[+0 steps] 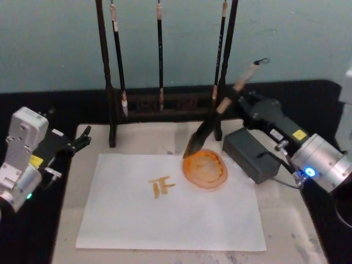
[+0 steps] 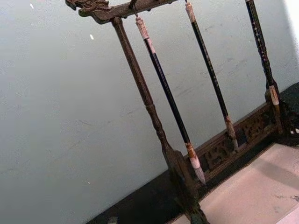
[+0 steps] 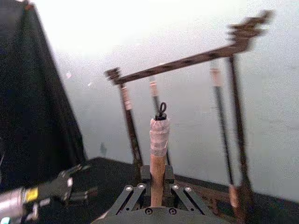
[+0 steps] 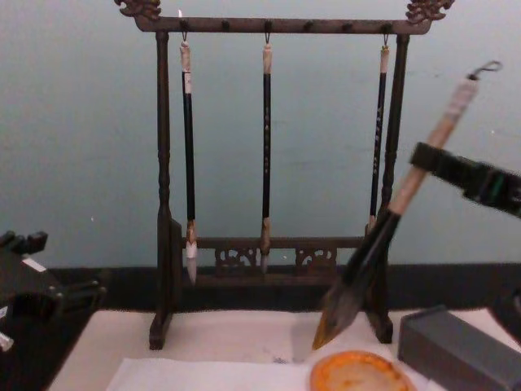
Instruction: Pick up the brush from the inkstone, write on the paper, then place the brush back to its original position.
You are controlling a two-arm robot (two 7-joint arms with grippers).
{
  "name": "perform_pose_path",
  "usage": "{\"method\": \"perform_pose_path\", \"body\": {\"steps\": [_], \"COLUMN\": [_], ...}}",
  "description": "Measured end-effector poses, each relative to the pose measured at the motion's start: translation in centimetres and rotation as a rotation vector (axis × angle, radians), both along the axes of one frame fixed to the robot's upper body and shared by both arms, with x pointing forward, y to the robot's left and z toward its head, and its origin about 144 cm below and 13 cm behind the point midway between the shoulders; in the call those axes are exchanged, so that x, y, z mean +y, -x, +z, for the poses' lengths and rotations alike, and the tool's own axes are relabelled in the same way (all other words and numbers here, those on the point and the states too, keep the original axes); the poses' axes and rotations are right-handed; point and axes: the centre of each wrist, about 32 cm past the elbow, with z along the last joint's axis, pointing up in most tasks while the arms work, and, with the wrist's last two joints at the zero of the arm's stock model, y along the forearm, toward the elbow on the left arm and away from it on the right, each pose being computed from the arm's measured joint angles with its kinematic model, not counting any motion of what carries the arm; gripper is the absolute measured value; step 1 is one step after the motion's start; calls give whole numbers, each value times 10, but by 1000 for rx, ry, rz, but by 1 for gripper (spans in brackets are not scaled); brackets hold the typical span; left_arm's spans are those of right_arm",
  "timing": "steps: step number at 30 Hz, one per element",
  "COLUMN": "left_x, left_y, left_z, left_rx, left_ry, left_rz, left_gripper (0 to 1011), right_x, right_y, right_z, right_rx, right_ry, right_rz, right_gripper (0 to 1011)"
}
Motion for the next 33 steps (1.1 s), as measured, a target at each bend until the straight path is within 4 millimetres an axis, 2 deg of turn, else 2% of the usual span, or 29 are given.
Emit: {"method": "perform_pose_path", "body": {"steps": [17,33], "left_x": [0,0], "left_y": [0,0], "left_z": [0,0], "left_rx": [0,0], "left_ry": [0,0], "left_rz": [0,0], "left_gripper": [1010,1010], "right_x": [-28,-37], "right_y": [-4,-8], "right_z": [-28,-45], "right_rx": [367,510], "right_ry": [-398,-506], "right_rz": [-97,-130], "right_gripper": [152,152]}}
